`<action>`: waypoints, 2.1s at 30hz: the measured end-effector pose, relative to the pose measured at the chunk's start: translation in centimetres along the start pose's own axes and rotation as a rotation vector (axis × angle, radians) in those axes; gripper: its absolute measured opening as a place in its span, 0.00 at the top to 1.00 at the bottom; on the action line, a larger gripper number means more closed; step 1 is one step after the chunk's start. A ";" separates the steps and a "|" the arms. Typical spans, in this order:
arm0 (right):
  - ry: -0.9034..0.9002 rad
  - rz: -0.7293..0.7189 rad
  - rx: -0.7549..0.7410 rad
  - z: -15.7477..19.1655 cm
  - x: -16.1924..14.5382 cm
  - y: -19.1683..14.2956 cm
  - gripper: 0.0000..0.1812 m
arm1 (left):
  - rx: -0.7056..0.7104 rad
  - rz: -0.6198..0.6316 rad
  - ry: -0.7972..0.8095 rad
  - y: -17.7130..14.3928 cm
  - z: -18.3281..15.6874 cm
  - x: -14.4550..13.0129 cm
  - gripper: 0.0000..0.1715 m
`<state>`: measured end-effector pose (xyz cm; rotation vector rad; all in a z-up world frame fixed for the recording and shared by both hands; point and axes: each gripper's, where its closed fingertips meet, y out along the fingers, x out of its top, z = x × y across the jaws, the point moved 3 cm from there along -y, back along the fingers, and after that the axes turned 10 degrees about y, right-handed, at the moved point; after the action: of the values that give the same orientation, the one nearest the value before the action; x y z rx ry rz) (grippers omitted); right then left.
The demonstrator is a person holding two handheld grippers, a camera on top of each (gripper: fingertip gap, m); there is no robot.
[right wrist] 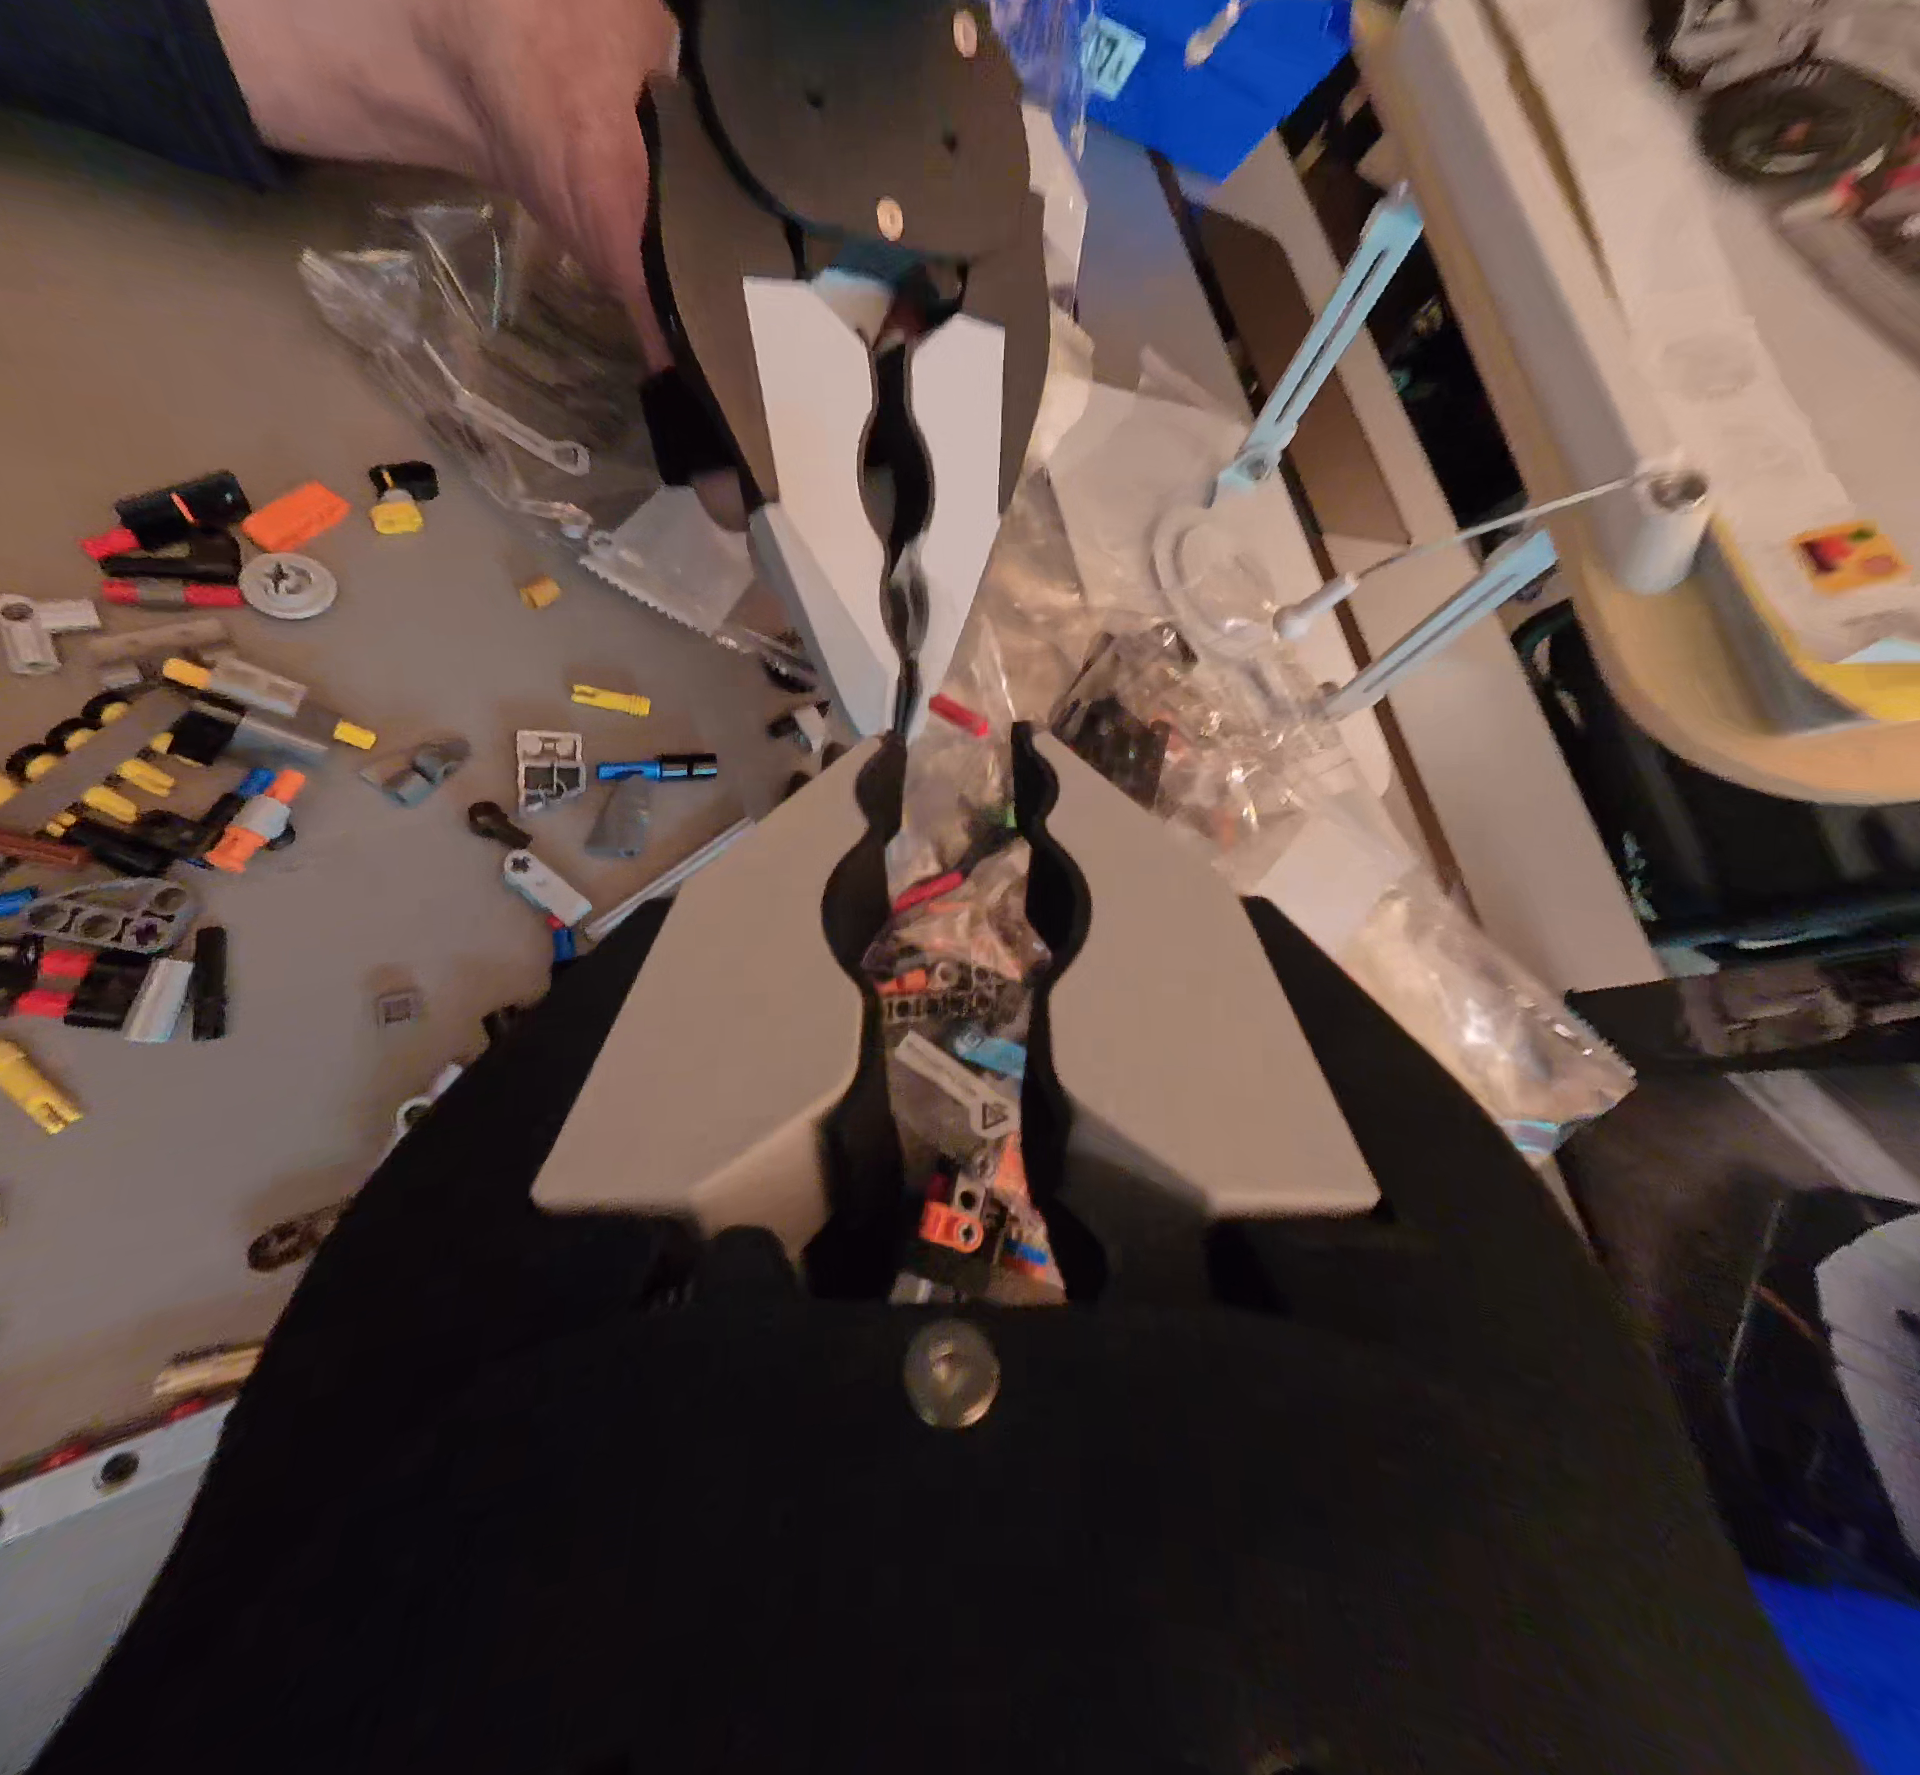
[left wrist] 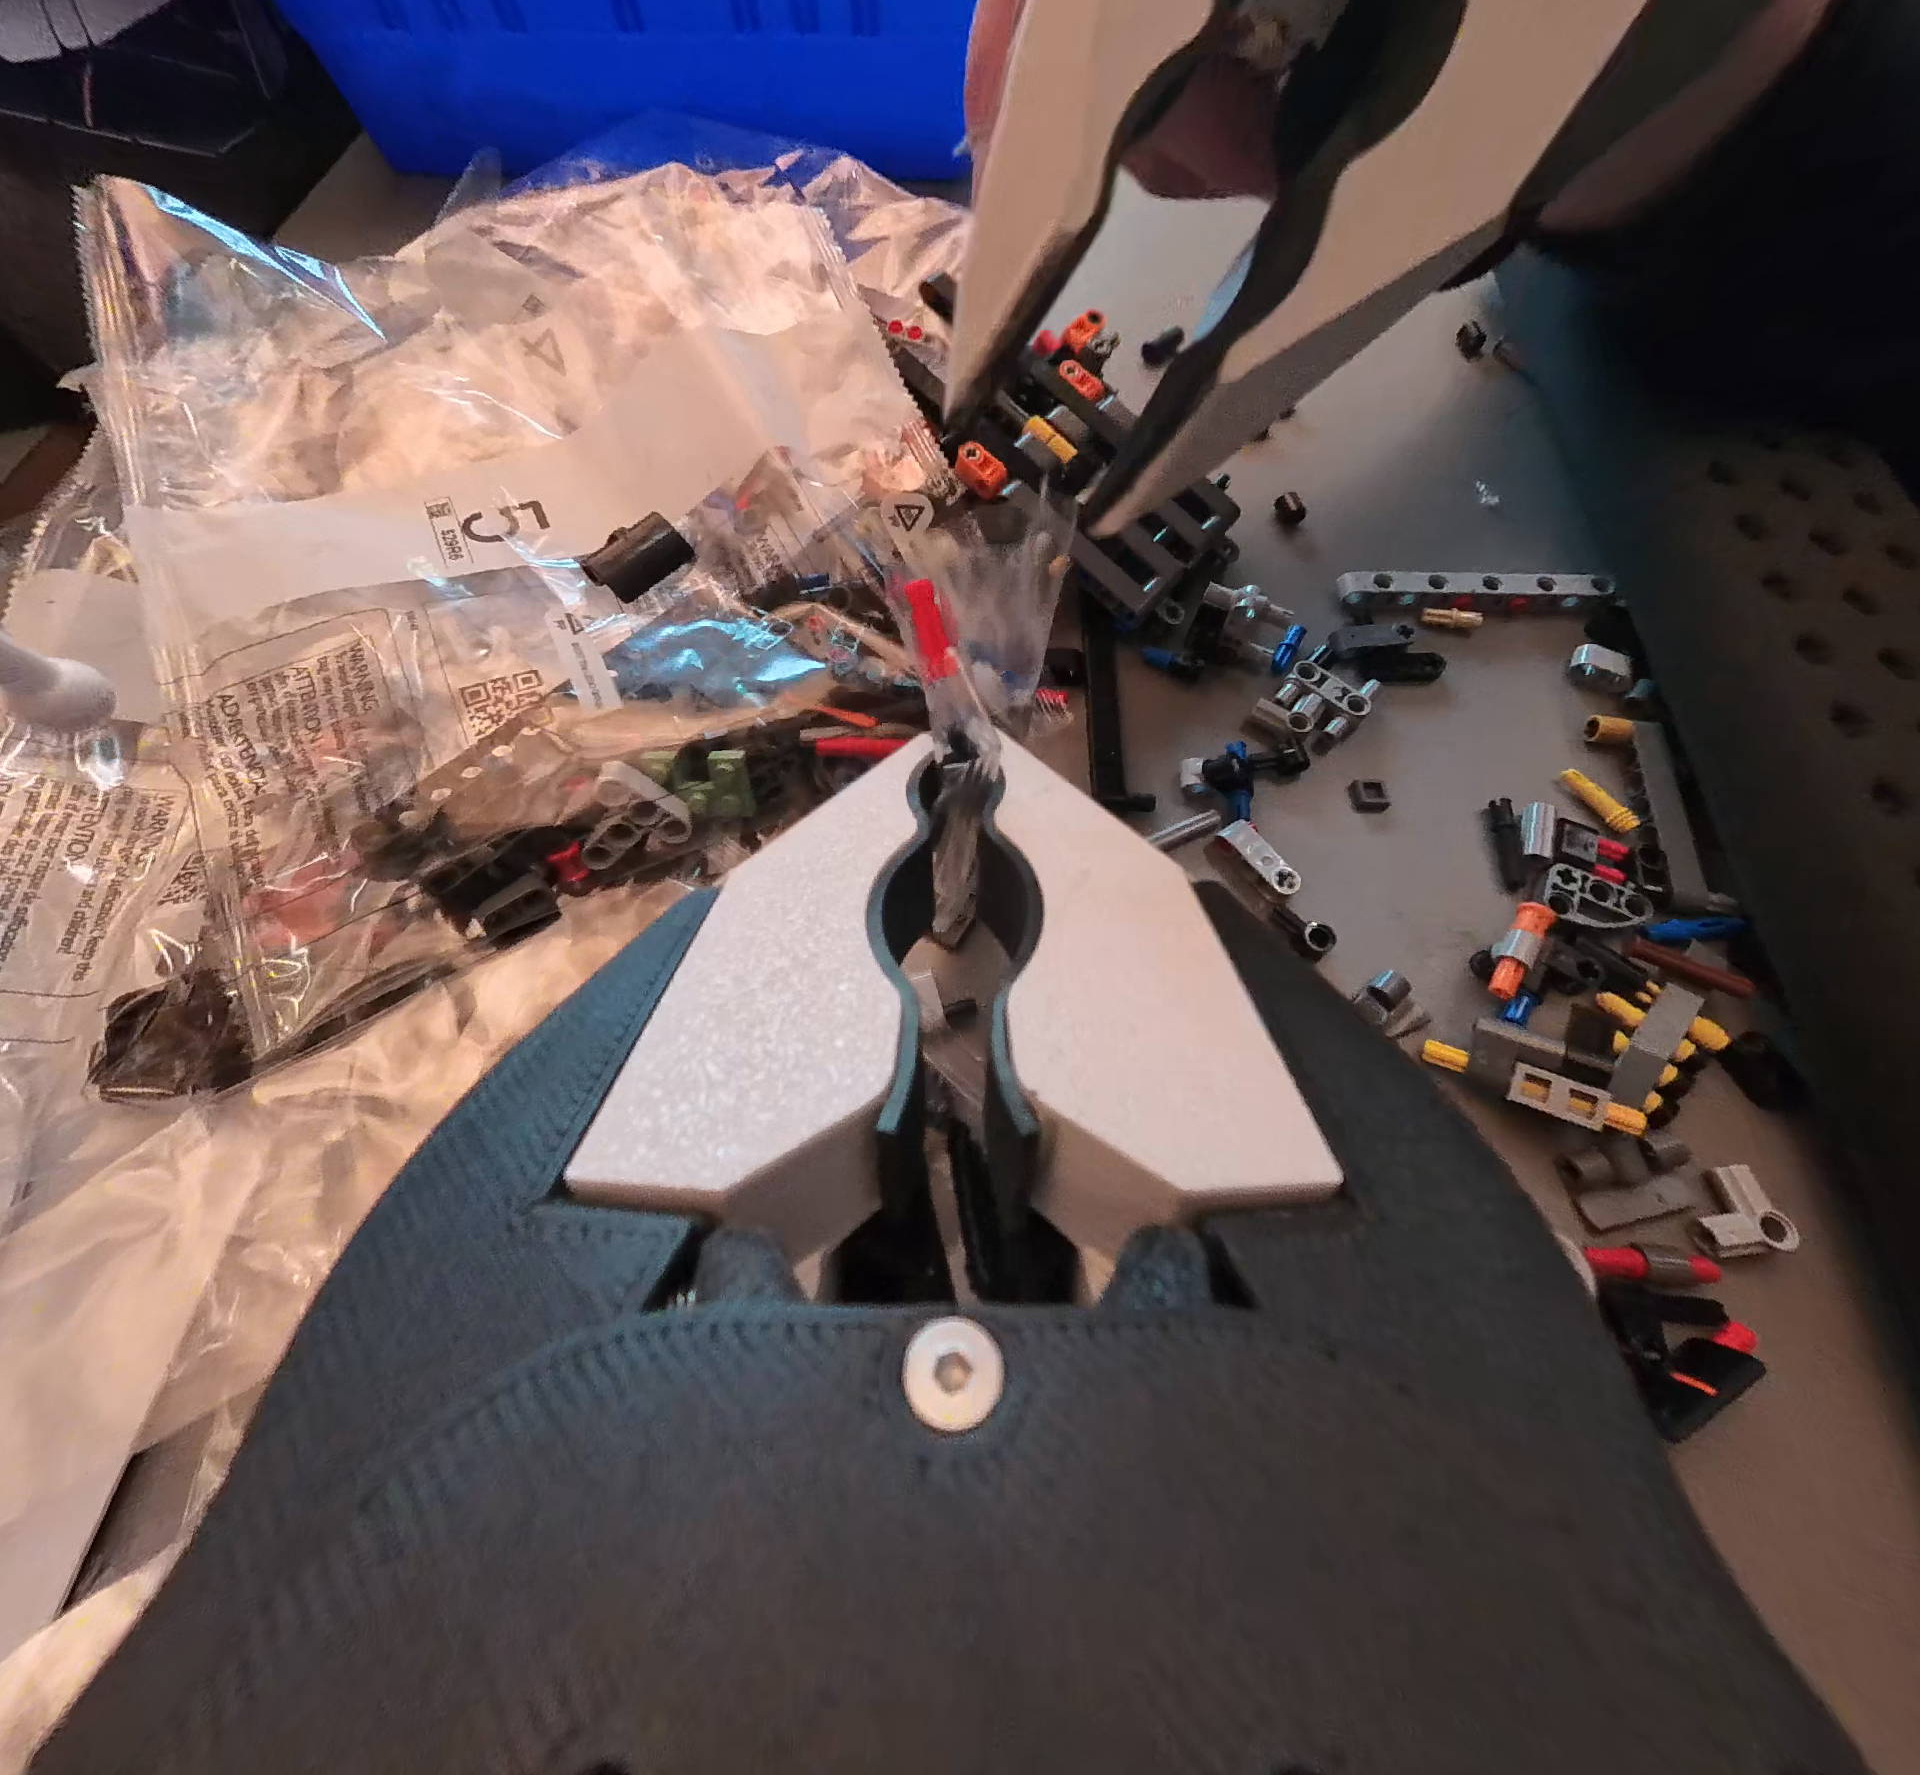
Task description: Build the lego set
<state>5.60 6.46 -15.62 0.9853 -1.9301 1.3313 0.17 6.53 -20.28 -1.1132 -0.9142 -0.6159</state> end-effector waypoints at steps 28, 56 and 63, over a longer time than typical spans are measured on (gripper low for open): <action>0.157 -0.061 0.085 -0.9 -1.2 1.1 1.00 | -0.001 -0.060 -0.042 -0.3 0.5 0.0 0.99; 0.041 0.007 0.600 8.4 -0.5 -0.4 0.89 | 0.114 -0.042 -0.020 -0.8 2.2 -0.4 1.00; -0.019 0.156 0.764 12.9 -2.0 1.0 0.89 | 0.115 -0.034 -0.017 -0.6 2.2 -0.5 1.00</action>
<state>5.10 -4.97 -21.92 1.1936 -1.5326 2.2350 -1.27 8.39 -20.08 -1.0027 -0.9730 -0.5757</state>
